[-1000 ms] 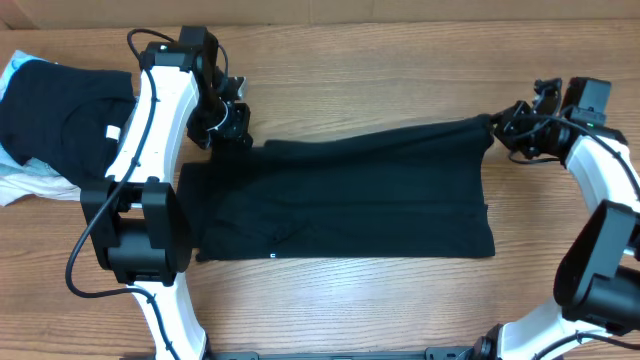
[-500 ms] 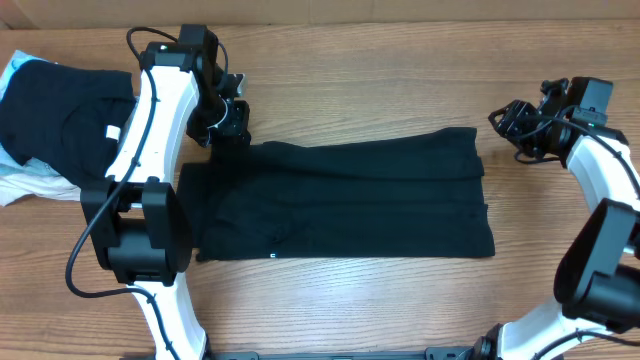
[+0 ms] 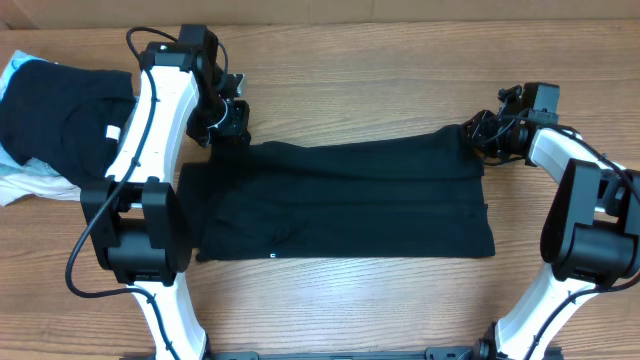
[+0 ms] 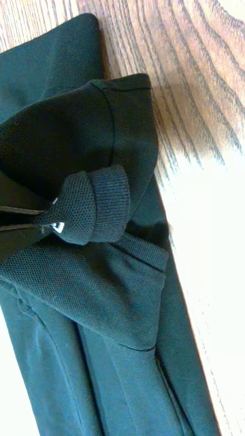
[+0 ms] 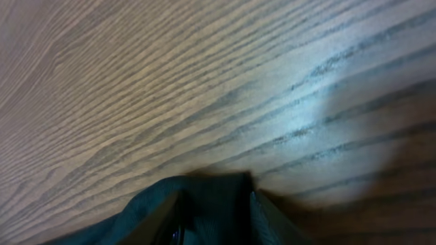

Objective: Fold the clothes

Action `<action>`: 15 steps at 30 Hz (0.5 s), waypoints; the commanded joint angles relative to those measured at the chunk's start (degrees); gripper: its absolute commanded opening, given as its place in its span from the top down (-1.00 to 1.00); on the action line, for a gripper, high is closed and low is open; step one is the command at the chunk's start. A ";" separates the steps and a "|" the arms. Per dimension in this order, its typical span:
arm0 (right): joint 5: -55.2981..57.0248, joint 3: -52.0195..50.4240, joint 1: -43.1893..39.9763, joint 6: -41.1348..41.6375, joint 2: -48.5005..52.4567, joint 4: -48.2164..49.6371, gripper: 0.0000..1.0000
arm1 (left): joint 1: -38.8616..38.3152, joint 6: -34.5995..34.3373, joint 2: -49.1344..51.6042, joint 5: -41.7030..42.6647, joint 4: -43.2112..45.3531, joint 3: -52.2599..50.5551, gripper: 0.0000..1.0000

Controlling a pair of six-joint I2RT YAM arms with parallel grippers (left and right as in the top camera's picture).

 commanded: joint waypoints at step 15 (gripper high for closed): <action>-3.85 1.33 -5.42 -3.10 -0.94 -6.51 0.28 | -0.39 -0.39 -1.66 0.50 0.20 1.18 0.92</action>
